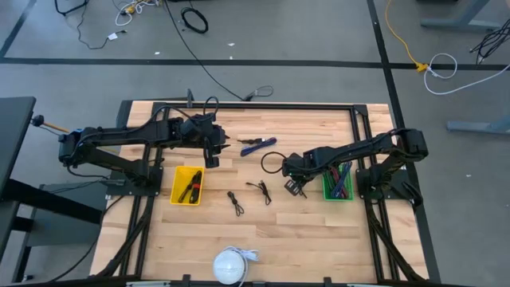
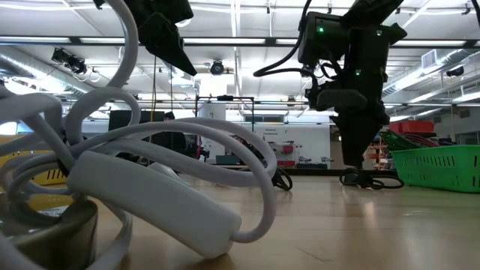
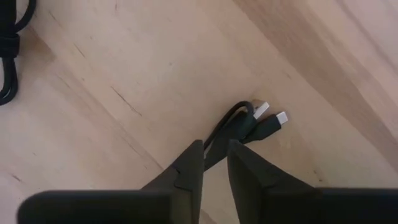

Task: Pick & Place USB Port
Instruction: Put the black charger cable into the yellow basket

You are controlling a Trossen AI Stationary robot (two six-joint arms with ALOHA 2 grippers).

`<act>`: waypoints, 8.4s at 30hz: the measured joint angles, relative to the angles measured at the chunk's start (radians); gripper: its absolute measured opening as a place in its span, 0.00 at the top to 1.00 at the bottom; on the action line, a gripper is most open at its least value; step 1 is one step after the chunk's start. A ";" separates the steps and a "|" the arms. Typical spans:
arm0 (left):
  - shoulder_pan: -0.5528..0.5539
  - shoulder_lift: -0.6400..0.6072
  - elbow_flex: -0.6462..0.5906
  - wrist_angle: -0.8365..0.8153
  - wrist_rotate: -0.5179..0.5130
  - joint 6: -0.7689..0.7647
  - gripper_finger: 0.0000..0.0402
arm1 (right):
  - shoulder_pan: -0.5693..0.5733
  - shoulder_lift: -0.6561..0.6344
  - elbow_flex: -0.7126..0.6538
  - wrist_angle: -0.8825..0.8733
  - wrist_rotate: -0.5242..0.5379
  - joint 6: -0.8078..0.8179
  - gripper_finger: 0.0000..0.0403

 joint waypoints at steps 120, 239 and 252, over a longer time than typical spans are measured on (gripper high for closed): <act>0.000 0.000 0.000 0.092 0.111 -0.040 0.70 | 0.017 -0.172 0.287 -0.117 0.199 -0.227 1.00; -0.530 -0.227 -0.378 -0.428 -0.005 -1.757 0.96 | -0.041 -0.307 0.317 0.373 0.517 -0.893 0.70; -0.530 -0.227 -0.380 -0.436 -0.008 -1.717 0.73 | -0.042 -0.307 0.317 0.374 0.517 -0.893 0.70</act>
